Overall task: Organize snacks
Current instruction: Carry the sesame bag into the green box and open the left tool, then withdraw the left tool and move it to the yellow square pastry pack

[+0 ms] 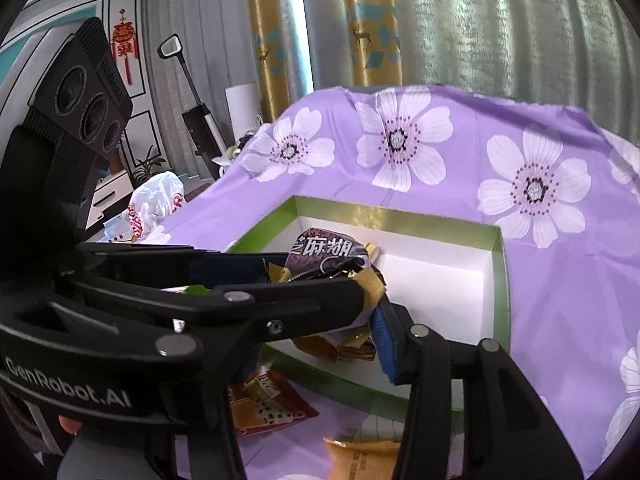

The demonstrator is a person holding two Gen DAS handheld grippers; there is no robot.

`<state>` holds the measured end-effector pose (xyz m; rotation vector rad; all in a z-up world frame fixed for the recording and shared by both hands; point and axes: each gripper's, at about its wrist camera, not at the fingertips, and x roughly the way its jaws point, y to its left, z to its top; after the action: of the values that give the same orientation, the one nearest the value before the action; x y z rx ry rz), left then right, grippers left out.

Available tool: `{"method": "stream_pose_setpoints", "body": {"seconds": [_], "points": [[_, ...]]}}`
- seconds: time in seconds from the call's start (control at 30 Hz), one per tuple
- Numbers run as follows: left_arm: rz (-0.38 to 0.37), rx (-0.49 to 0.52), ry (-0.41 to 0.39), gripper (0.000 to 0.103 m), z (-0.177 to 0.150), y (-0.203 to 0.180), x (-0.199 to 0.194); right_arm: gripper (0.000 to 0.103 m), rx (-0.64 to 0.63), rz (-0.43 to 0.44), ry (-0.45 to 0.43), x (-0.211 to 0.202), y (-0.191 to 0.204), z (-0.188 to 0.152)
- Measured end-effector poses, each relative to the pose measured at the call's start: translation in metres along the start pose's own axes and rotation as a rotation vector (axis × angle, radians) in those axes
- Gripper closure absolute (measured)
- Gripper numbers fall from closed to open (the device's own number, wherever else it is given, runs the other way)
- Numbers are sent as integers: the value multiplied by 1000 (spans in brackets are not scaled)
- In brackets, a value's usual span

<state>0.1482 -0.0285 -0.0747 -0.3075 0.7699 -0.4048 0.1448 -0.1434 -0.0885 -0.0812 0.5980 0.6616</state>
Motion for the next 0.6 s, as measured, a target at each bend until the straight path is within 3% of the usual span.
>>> {"method": "stream_pose_setpoints", "body": {"seconds": [0.23,0.37,0.6], "points": [[64,-34,42,51,-2,9,16,46,1,-24,75,26,0,-2],[134,-25,41,22,-4,8,10,30,29,-50,82,24,-5,-5],[205,-6,8,14,-13,3,-17,24,74,-69,55,-9,-15,-15]]}}
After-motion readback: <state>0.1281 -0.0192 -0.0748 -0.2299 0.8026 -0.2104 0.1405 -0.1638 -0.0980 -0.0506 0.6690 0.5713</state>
